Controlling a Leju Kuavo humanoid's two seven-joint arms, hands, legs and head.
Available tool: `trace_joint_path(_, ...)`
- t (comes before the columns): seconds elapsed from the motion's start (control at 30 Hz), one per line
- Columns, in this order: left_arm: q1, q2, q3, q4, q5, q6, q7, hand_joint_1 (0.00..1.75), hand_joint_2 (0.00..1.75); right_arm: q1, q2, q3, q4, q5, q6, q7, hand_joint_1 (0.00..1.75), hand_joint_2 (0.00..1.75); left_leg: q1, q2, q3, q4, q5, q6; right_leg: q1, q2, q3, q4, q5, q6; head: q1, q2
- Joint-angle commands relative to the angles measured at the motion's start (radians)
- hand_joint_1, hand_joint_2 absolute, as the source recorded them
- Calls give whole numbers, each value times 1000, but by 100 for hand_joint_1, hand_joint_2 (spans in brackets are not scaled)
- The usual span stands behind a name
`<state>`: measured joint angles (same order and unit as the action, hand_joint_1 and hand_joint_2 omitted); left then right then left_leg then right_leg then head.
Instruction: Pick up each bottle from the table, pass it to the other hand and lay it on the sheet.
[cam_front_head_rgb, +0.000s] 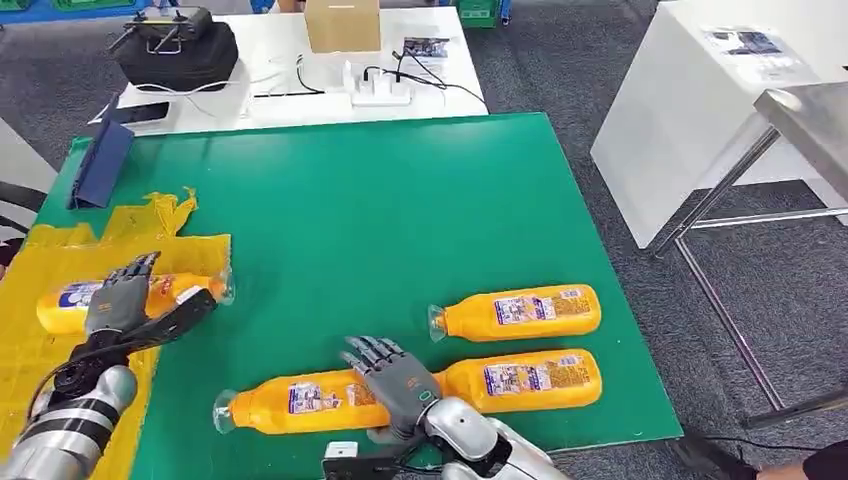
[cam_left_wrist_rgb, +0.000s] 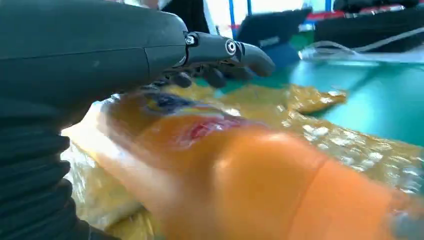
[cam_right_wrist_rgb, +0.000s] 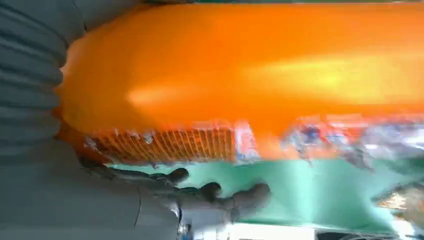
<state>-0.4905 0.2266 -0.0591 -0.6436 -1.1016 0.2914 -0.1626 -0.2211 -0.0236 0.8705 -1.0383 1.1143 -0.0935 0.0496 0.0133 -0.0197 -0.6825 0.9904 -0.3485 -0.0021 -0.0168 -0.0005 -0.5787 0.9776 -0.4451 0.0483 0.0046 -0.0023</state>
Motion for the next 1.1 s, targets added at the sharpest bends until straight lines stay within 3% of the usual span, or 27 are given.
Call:
trace_joint_path(0.03,20,-58,48,-44,86,-61,-47,0,175,-34,29,9,157,27,6,30,0,175,0,0,4,-1,-1,0,0,-1,5,-1,-1,-1,0,0)
trace_joint_path(0.17,60,-81,62,-127,198,-90,-125,0,175,-33,39,-13,175,28,4,28,0,175,0,1,10,0,-2,1,1,0,6,-1,-2,-2,0,0)
trace_joint_path(0.27,173,-114,90,-354,357,-122,-197,0,175,-17,53,-37,170,28,-3,20,0,175,0,0,11,0,-3,-1,1,-1,2,-1,-5,-6,0,0)
trace_joint_path(0.3,211,-122,100,-432,406,-141,-216,0,175,-16,59,-39,168,32,-4,23,14,175,0,2,12,-1,-4,-1,0,0,2,-2,-5,-6,0,0)
trace_joint_path(0.33,257,-129,117,-518,466,-156,-253,0,175,-17,73,-41,171,36,0,24,63,175,0,2,11,-1,-4,-2,1,1,1,-2,-4,-6,0,0)
trace_joint_path(0.37,302,-137,130,-607,502,-161,-282,0,175,-21,86,-43,174,37,3,23,145,175,0,1,10,-1,-3,-2,0,1,-1,-2,-3,-6,0,0)
trace_joint_path(0.43,374,-169,156,-771,575,-186,-324,0,175,-32,108,-46,190,35,14,23,164,175,0,7,16,2,-9,-1,1,5,5,-1,-7,-7,0,0)
trace_joint_path(0.47,390,-186,160,-822,593,-197,-330,0,175,-30,114,-56,193,25,11,20,171,175,0,6,11,0,-5,-2,0,4,0,-1,-3,-5,0,0)
trace_joint_path(0.5,398,-212,163,-870,620,-207,-338,0,175,-24,118,-73,187,4,-1,4,171,175,0,5,11,0,-5,-2,1,5,9,-2,-3,-4,0,0)
trace_joint_path(0.6,403,-246,153,-936,665,-213,-354,0,175,1,120,-122,146,-41,-37,-15,175,175,0,6,13,2,-7,-2,1,4,11,-1,-5,-5,0,0)
trace_joint_path(0.7,417,-262,146,-979,677,-201,-356,0,175,35,122,-169,77,-59,-77,-22,175,175,-1,5,10,0,-5,-2,1,4,-1,-1,-4,-5,0,0)
trace_joint_path(0.87,443,-272,153,-1023,709,-205,-349,0,175,113,140,-257,-74,-70,-164,-45,175,175,-1,6,14,2,-9,-1,1,5,7,0,-7,-5,0,0)
trace_joint_path(1.1,499,-284,150,-1050,893,-382,-270,0,175,226,175,-383,-274,-180,-331,-181,175,175,-1,4,9,0,-7,-2,0,4,8,0,-5,-4,0,0)
